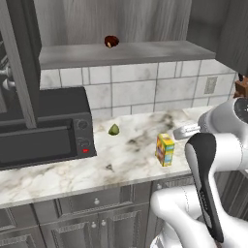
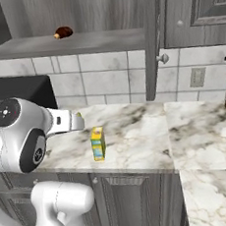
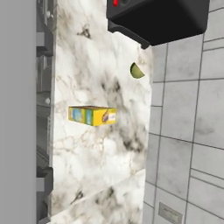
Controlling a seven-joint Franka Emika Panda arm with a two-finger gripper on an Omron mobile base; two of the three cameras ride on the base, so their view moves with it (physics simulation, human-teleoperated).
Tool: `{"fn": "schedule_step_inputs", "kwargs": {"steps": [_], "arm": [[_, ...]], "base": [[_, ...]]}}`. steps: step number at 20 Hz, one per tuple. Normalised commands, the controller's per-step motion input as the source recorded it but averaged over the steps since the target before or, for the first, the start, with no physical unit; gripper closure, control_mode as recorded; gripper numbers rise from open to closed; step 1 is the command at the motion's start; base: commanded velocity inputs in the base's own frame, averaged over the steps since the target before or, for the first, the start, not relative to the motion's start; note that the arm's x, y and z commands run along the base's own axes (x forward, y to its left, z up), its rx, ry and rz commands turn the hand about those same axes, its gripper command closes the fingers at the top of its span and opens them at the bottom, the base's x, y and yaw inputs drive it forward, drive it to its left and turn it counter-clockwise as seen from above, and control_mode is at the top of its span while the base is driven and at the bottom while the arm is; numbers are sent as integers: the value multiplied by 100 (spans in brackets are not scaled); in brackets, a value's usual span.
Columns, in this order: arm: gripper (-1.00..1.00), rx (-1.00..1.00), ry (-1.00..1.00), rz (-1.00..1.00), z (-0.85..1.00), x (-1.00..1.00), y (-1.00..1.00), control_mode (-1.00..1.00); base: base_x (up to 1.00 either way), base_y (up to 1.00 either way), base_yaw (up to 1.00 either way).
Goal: Pick the boxed food and cereal from the counter and place them in the cabinets closest to them.
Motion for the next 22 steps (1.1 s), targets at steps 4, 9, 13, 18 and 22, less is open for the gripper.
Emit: {"fn": "schedule_step_inputs", "kwargs": {"steps": [4, 9, 13, 18, 22], "arm": [[-100, 0, -3, 0, -25, 0, -18, -100], [-100, 0, -3, 0, -23, 0, -6, -100], [-100, 0, -1, 0, -24, 8, 0, -100], [-100, 0, 0, 0, -27, 18, 0, -100], [-100, 0, 0, 0, -33, 17, 0, -100]], "base": [[0, 0, 0], [0, 0, 0], [0, 0, 0], [0, 0, 0], [0, 0, 0]]}}
